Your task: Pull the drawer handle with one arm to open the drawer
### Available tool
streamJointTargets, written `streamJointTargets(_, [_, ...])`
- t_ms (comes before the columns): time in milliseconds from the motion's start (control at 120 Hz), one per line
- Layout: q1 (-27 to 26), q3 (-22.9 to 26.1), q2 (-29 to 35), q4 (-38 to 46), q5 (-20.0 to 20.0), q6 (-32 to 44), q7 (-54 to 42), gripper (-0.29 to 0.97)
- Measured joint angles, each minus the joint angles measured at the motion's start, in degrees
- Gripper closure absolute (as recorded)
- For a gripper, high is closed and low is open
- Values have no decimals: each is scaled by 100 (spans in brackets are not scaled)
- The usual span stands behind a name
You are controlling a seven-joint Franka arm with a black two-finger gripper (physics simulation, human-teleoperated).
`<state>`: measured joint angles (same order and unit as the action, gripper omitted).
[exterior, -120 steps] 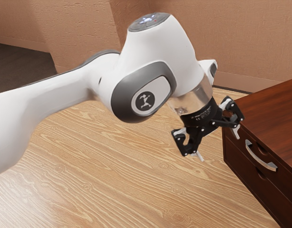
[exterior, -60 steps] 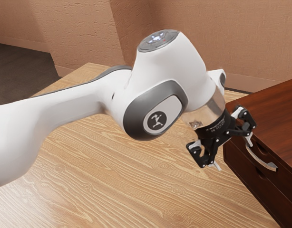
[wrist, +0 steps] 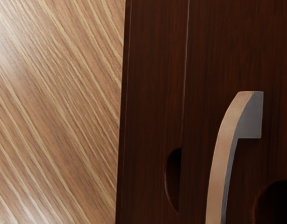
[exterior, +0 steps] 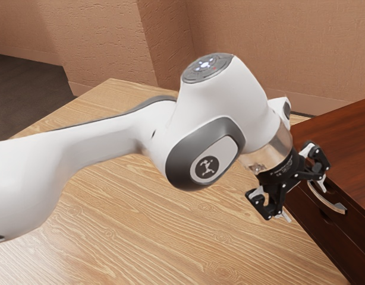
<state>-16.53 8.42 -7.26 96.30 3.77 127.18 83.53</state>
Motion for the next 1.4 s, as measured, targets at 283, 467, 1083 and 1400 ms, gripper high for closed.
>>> streamJointTargets(283, [11, 1, -13, 40, 1, 93, 79, 14])
streamJointTargets(467, [11, 2, -71, 41, 1, 153, 110, 15])
streamJointTargets(1083, [21, -3, -61, 77, 1, 146, 156, 62])
streamJointTargets(1400, [25, -3, 26, 116, -3, 53, 175, 76])
